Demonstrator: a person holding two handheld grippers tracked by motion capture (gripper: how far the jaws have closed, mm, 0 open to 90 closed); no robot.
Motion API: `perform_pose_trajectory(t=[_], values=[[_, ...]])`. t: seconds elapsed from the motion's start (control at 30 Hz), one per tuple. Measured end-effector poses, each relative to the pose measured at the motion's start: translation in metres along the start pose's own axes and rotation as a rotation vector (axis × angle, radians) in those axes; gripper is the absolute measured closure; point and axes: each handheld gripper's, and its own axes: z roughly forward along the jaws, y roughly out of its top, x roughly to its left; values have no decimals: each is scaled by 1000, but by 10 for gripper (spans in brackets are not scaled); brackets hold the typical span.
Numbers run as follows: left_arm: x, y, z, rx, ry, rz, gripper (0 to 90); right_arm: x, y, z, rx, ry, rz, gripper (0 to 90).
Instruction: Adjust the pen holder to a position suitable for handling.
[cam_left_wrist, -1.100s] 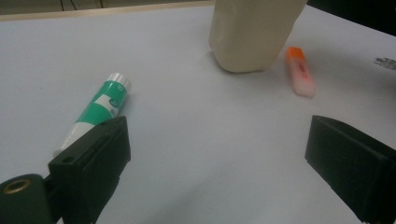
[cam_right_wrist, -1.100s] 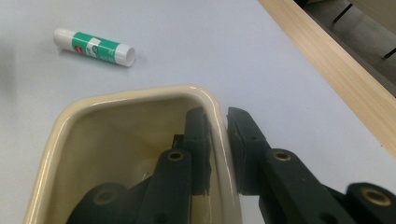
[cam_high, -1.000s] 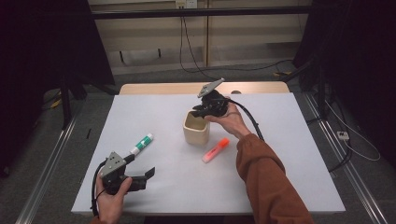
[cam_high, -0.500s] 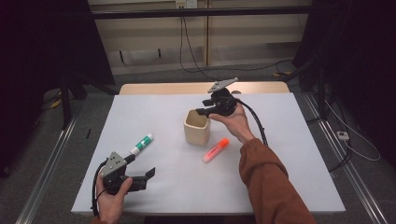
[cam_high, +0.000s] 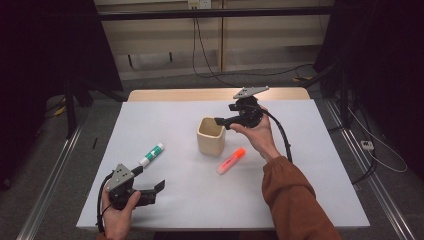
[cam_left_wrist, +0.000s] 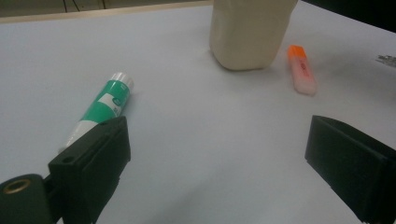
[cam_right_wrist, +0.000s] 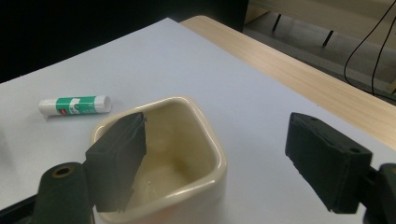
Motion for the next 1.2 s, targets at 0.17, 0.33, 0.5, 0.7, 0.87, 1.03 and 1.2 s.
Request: perform_pose_trajectory(t=[0.17,0.33,0.5,0.7,0.87,1.03,1.2], values=[[0,0,-1,3,2,2,66,-1,-12,-13,-5,-29,19,157],[1,-1,0,0,3,-7,66,-1,-23,-28,-18,-41,36,132],[2,-1,1,1,3,-8,65,1,-36,-42,-39,-57,48,116],[2,-1,1,-3,-3,-7,65,3,-49,-56,-55,-94,64,88],[3,-2,1,-2,1,-17,66,6,-62,-66,-63,-120,80,80],[2,-2,0,-1,10,-15,65,11,-76,-79,-77,-142,92,76],[3,-1,-2,-3,23,-11,62,14,-91,-89,-82,-159,107,75]])
